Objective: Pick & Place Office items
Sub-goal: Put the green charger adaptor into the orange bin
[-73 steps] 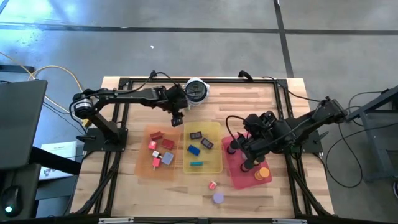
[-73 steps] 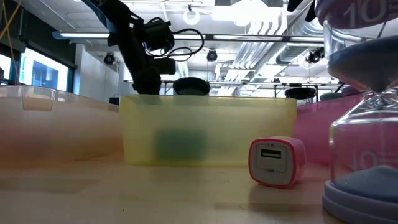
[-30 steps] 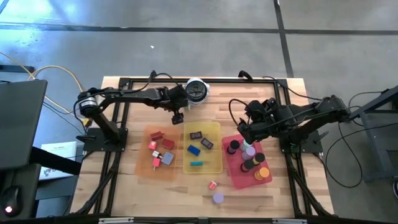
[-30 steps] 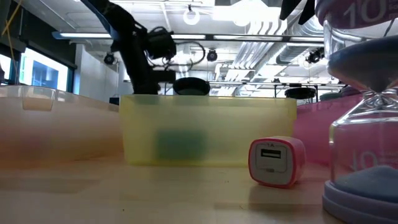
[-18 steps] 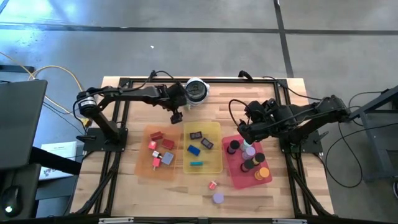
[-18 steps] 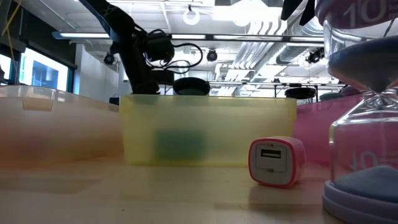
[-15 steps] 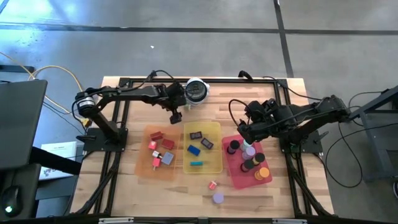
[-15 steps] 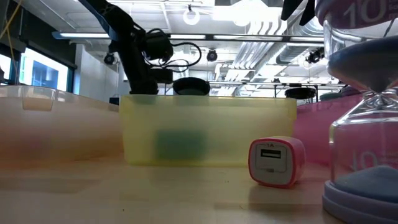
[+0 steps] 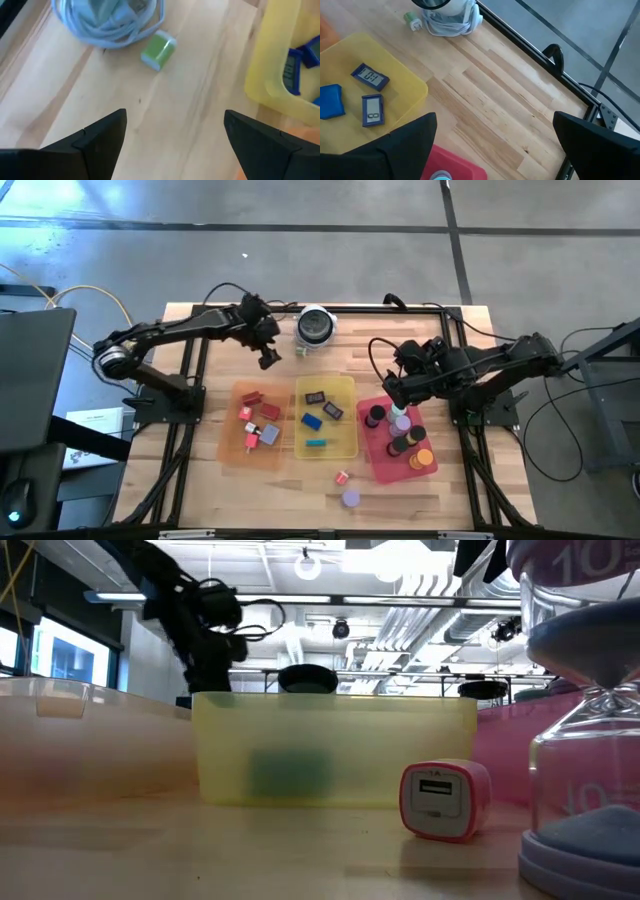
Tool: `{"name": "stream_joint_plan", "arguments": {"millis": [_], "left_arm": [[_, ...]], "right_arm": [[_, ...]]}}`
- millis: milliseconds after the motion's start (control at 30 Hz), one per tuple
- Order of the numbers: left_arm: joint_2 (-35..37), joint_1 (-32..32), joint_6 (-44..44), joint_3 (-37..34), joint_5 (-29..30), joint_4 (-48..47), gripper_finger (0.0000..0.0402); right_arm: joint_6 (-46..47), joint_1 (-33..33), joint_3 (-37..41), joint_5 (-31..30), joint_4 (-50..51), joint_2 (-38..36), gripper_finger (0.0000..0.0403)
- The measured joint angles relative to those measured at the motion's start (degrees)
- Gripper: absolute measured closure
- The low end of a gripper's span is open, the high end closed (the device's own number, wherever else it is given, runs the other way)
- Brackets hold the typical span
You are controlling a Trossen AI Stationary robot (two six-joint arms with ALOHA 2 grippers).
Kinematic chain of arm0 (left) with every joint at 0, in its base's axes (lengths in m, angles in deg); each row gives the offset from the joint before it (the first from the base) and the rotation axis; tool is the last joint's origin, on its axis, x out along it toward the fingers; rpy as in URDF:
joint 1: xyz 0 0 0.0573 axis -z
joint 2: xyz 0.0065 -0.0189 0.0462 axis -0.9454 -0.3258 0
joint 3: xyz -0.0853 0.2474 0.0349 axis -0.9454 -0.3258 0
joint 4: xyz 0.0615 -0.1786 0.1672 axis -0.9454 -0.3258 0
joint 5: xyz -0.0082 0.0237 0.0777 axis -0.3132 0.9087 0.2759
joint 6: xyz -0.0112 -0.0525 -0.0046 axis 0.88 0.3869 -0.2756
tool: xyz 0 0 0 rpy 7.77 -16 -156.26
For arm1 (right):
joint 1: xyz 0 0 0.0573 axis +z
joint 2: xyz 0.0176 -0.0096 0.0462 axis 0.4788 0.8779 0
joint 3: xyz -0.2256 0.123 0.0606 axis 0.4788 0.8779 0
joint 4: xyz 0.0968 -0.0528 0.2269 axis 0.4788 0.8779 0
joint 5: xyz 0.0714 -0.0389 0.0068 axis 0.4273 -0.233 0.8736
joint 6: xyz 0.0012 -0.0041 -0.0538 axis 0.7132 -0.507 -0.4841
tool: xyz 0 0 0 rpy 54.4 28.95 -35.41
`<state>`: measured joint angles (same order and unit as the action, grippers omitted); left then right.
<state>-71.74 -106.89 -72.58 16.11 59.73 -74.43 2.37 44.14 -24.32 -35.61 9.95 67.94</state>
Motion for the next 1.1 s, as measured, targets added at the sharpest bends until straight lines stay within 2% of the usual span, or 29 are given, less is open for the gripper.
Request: {"name": "stream_joint_plan", "arguments": {"millis": [200, 267, 433, 567, 800, 967, 1100], "left_arm": [[8.7, -1.4, 3.3, -7.1, 0.3, 4.0, 0.0075], [11.8, -1.5, 4.8, -11.0, 0.4, 8.9, 0.0075], [16.3, -1.4, 8.6, -22.8, 4.0, 27.9, 0.0075], [16.0, -1.4, 9.7, -28.0, 4.5, 38.6, 0.0075], [13.7, -1.3, 10.1, -29.9, 5.0, 47.1, 0.0075], [7.9, -1.1, 7.0, -29.9, 8.0, 49.1, 0.0075], [1.5, -0.5, 6.8, -30.0, 8.2, 56.0, 0.0075]], "right_arm": [[-0.4, -1.3, 0.0, 0.3, 0.0, 0.0, 0.0014], [-1.0, -1.8, 0.0, 0.9, 0.0, 0.0, 0.0014], [-3.1, -2.2, 0.0, 2.8, 0.0, 0.0, 0.0014], [-4.0, -2.6, 0.0, 5.2, -0.1, 0.0, 0.0014], [-5.7, -3.8, 0.0, 7.6, -0.1, 0.0, 0.0014], [-7.6, -5.1, 0.0, 8.3, -0.1, 0.0, 0.0014], [-7.9, -5.6, 0.0, 8.6, -0.2, 0.0, 0.0014]]}}
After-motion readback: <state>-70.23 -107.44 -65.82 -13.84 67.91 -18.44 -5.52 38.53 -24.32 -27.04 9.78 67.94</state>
